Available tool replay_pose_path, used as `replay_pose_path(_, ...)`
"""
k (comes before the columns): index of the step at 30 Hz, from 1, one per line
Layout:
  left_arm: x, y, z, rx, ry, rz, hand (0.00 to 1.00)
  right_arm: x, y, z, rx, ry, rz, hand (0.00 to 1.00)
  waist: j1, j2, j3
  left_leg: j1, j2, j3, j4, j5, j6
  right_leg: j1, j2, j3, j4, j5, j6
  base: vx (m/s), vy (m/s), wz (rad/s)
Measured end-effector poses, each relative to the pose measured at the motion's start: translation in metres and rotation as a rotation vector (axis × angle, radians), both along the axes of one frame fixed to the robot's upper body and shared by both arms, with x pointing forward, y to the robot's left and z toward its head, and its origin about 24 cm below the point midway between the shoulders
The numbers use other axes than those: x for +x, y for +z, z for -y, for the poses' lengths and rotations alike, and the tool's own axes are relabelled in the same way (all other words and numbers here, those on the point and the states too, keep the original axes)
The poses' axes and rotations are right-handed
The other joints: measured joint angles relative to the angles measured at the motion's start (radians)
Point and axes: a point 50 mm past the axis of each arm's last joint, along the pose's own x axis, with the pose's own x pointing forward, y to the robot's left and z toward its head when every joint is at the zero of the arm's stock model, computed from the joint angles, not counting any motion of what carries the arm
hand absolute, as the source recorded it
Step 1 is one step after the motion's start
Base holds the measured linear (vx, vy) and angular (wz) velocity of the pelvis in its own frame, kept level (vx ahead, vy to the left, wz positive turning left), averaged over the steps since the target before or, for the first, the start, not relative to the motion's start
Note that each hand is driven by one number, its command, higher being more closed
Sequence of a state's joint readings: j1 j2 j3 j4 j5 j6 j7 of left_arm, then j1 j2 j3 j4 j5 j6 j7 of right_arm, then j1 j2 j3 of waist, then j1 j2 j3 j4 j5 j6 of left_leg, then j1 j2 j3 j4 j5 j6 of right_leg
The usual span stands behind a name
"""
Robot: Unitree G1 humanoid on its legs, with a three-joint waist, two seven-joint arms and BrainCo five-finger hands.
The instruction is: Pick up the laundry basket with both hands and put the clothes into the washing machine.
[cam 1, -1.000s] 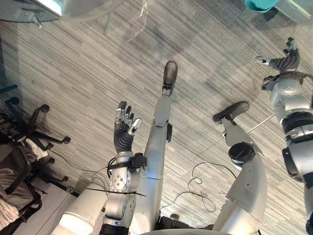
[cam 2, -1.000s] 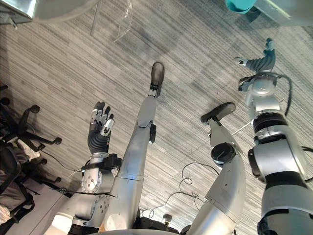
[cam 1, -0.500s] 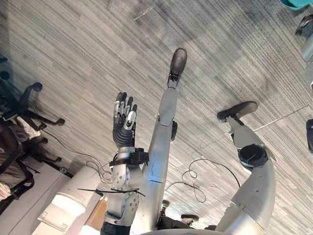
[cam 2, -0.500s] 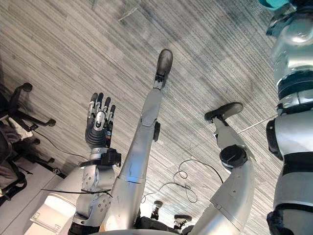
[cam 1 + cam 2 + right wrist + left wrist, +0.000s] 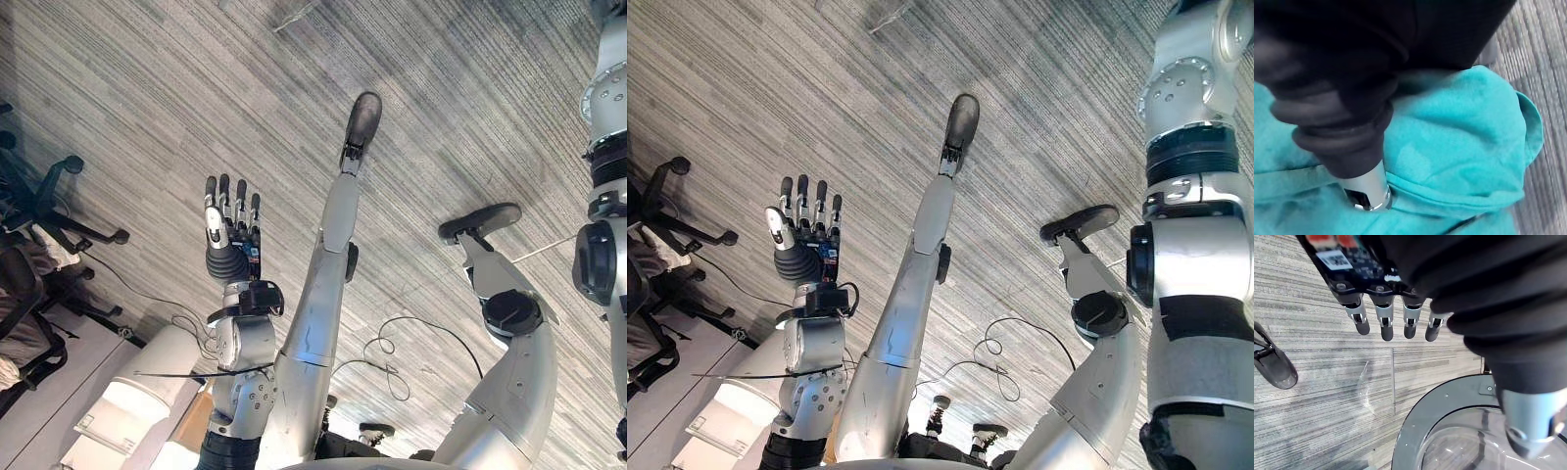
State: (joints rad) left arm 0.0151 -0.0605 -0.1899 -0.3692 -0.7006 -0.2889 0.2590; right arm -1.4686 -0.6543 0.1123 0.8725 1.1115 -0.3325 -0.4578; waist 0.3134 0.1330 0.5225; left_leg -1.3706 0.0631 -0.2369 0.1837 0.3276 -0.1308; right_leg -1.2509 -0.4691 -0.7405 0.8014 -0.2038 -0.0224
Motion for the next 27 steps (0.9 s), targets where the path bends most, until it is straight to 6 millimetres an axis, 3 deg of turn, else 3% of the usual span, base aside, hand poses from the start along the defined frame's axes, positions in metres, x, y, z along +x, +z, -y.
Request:
replay_pose_path(5,0.002,-0.005,0.006,-0.018,-0.048,-0.011,0.00,0.006,-0.006,-0.026,0.170,0.160,0.078,1.00,-0.003,0.000,0.001,0.084,0.021,0.000,-0.005,-0.001,-0.002,0.088,0.024,-0.009,-0.030,0.016,-0.018,0.08,-0.103,-0.07)
replay_pose_path(7,0.004,-0.011,0.012,-0.007,-0.075,-0.037,0.00,-0.030,0.026,-0.028,0.190,0.180,0.355,1.00,-0.006,0.000,0.001,0.174,0.031,0.000,-0.039,-0.006,-0.005,0.165,0.034,-0.007,-0.051,0.015,-0.012,0.09,-0.146,0.04)
replay_pose_path(9,0.004,-0.016,0.012,0.005,-0.081,-0.055,0.00,-0.055,0.041,-0.023,0.201,0.155,0.519,1.00,-0.009,-0.005,-0.005,0.247,0.041,0.002,-0.078,-0.010,-0.009,0.222,0.051,-0.003,-0.081,0.021,-0.004,0.08,-0.132,0.00)
replay_pose_path(10,0.004,-0.019,0.012,0.010,-0.081,-0.063,0.00,-0.057,0.039,-0.020,0.251,0.150,0.531,1.00,-0.018,-0.024,-0.031,0.273,0.042,0.008,-0.098,-0.044,-0.043,0.239,0.057,0.000,-0.114,0.025,-0.002,0.08,-0.122,-0.05)
replay_pose_path(12,0.005,-0.022,0.014,0.008,-0.096,-0.074,0.00,-0.037,0.018,-0.030,0.291,0.183,0.427,1.00,-0.017,-0.050,-0.053,0.288,0.037,0.022,-0.040,-0.054,-0.018,0.268,0.077,-0.004,-0.170,0.047,0.025,0.11,-0.084,-0.34)
replay_pose_path(13,0.005,-0.023,0.017,-0.001,-0.120,-0.078,0.00,-0.036,0.015,-0.037,0.355,0.222,0.433,1.00,-0.022,-0.050,-0.053,0.313,0.047,0.040,-0.066,-0.054,-0.005,0.286,0.091,-0.004,-0.204,0.075,0.041,0.11,-0.070,-0.35)
replay_pose_path(15,0.003,-0.026,0.023,-0.029,-0.175,-0.084,0.00,-0.042,0.014,-0.037,0.479,0.260,0.487,1.00,-0.017,-0.050,-0.053,0.346,0.045,0.052,-0.115,-0.035,0.005,0.307,0.095,-0.005,-0.237,0.100,0.021,0.12,-0.068,0.01)
replay_pose_path(16,0.001,-0.029,0.027,-0.044,-0.209,-0.100,0.00,-0.045,0.011,-0.036,0.561,0.268,0.524,0.00,-0.018,-0.050,-0.052,0.359,0.044,0.053,-0.121,-0.024,0.006,0.326,0.098,-0.011,-0.250,0.107,0.020,0.13,-0.054,0.13)
replay_pose_path(20,-0.011,-0.044,0.034,-0.032,-0.341,-0.132,0.00,-0.038,-0.007,-0.033,0.730,0.227,0.505,0.00,-0.019,-0.050,-0.052,0.407,0.028,0.060,-0.122,-0.023,0.007,0.384,0.082,-0.014,-0.275,0.105,0.026,0.12,-0.056,0.16)
replay_pose_path(25,-0.026,-0.057,0.053,0.044,-0.510,-0.172,0.00,-0.013,-0.011,-0.044,0.596,0.171,0.319,0.00,-0.027,-0.049,-0.053,0.441,0.039,0.087,-0.174,-0.029,0.002,0.356,0.084,0.031,-0.262,0.103,0.028,0.02,-0.104,-0.17)
replay_pose_path(27,-0.029,-0.060,0.056,0.060,-0.537,-0.189,0.00,0.003,-0.023,-0.049,0.546,0.176,0.198,0.00,-0.028,-0.048,-0.053,0.441,0.044,0.105,-0.186,-0.035,0.000,0.332,0.087,0.053,-0.262,0.106,0.032,-0.03,-0.084,-0.28)
